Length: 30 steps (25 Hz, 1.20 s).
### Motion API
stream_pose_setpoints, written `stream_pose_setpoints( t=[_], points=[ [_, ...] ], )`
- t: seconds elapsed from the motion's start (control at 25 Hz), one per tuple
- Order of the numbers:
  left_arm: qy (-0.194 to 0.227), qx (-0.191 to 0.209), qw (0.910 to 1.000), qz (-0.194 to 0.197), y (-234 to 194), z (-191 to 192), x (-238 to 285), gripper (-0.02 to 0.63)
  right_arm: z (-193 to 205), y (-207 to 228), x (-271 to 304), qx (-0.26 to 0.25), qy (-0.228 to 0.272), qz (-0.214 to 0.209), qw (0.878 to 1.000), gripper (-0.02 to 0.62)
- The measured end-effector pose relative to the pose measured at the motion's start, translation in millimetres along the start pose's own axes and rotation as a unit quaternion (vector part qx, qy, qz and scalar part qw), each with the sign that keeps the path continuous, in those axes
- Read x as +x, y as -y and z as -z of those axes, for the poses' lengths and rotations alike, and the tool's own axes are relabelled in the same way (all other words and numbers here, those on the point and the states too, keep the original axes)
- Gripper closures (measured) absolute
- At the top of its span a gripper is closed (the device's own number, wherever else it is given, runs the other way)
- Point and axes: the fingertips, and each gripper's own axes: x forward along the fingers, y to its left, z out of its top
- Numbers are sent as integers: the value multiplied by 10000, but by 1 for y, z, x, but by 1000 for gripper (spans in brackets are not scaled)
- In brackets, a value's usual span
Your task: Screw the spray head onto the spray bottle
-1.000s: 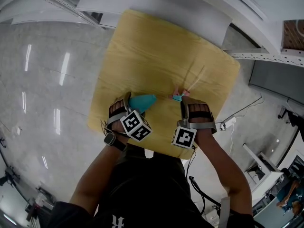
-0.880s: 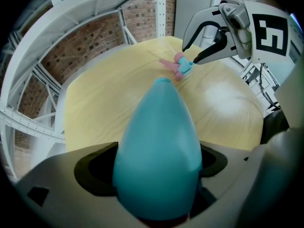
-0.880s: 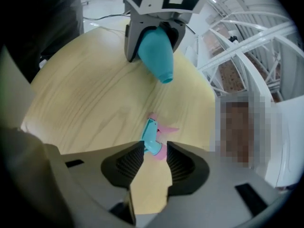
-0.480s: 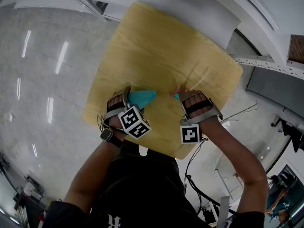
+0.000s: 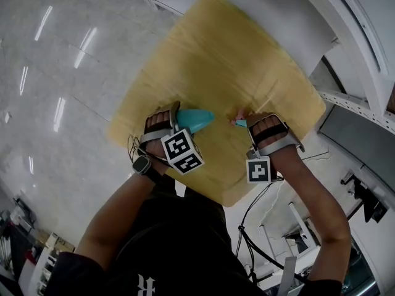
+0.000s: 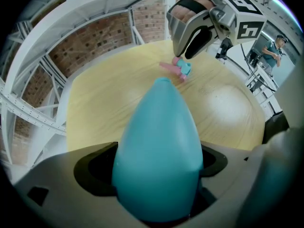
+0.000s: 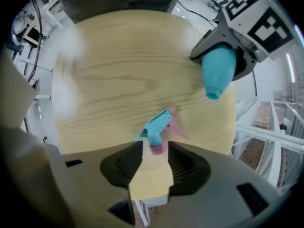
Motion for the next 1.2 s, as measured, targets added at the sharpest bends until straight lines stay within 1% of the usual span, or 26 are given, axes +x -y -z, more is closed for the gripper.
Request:
stream_pose_setpoints(
  t=[0.12,0.28,0.32,0.4,0.44,0.48,0.56,0.68,0.76,0.8,0.88,0.92,0.96,1.0,1.04,1.08,1.16,1.2],
  points=[
    [11,-33,10000,3,-1,-1,1,158,-1,-3,4,-261,76,-121,9996,451],
    [21,-83,10000,3,0,-1,3,158,2,12,-3,-213,89,45,9997,451],
    [22,-94,10000,1,0,0,3,158,-1,16,-4,-234,148,128,9995,443],
    [8,-128,9999,-6,-1,1,2,158,-7,23,-1,-419,244,219,9986,402],
    [4,-147,9999,-8,-2,2,2,158,-8,25,3,-566,245,203,9979,378],
    [8,-162,9999,-8,-2,1,2,158,-7,26,8,-726,222,160,9970,370],
    [30,-187,9998,-8,-3,0,2,158,-5,27,14,-977,171,38,9951,370],
    [56,-214,9998,-33,-5,0,0,156,-4,30,18,-1084,154,-153,9939,370],
    [74,-207,9997,-48,-5,-1,0,156,-3,29,19,-955,214,-353,9946,372],
    [83,-199,9998,-50,-5,-1,-1,156,-3,28,20,-774,253,-465,9956,411],
    [98,-176,9998,-50,-4,-2,-1,156,-4,28,19,-149,312,-683,9971,438],
    [98,-166,9998,-45,-4,-3,-1,156,-3,28,19,291,338,-809,9957,462],
    [91,-162,9998,-34,-4,-3,-1,156,-4,28,18,819,376,-960,9913,476],
    [75,-165,9998,-17,-4,-2,-1,156,-4,28,18,1425,428,-1139,9823,483],
    [57,-169,9998,0,-4,-2,-1,156,-6,28,17,2073,491,-1335,9679,484],
    [40,-172,9998,16,-4,-1,-1,156,-8,28,15,2717,560,-1532,9484,486],
    [17,-173,9998,40,-3,0,0,156,-12,30,12,3861,696,-1862,9008,486],
    [10,-172,9998,50,-3,0,0,155,-14,33,12,4321,753,-1981,8766,486]
  ],
)
